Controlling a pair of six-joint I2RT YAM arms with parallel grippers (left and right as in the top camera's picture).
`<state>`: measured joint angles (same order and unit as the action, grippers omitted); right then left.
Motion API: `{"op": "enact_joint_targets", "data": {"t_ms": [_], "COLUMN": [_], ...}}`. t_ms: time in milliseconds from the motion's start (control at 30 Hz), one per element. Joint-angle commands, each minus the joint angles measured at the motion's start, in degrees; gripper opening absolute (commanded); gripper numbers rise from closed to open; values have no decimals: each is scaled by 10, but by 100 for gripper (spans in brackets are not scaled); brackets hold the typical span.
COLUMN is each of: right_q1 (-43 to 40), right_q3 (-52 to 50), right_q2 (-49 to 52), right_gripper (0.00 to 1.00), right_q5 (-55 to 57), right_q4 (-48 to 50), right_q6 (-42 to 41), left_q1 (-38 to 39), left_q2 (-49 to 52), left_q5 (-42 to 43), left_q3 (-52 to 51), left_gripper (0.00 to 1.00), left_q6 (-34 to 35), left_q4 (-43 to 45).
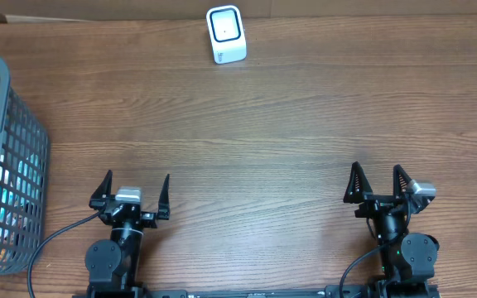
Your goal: Scan the item barcode
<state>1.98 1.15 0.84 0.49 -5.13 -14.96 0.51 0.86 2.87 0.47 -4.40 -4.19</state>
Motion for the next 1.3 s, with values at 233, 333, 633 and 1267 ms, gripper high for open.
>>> {"op": "enact_joint_targets", "data": {"t_ms": [233,333,633,1267], "right_q1": [2,2,2,2], "right_q3": [-7,-7,-7,-7], "right_q2": [-7,-7,-7,-7], "right_gripper": [100,100,100,100], "right_q5": [7,7,7,7], "right_q4": [4,4,4,4], "right_q6": [2,2,2,2], "left_q1": [2,2,2,2], "left_q2": [-5,-5,-5,282], "left_q5": [-5,-3,1,124], "left_q3": [0,7,32,413], "left_gripper": [100,100,100,100], "left_q6": [41,54,92,94], "left_q4": [-4,-15,-54,-227]}}
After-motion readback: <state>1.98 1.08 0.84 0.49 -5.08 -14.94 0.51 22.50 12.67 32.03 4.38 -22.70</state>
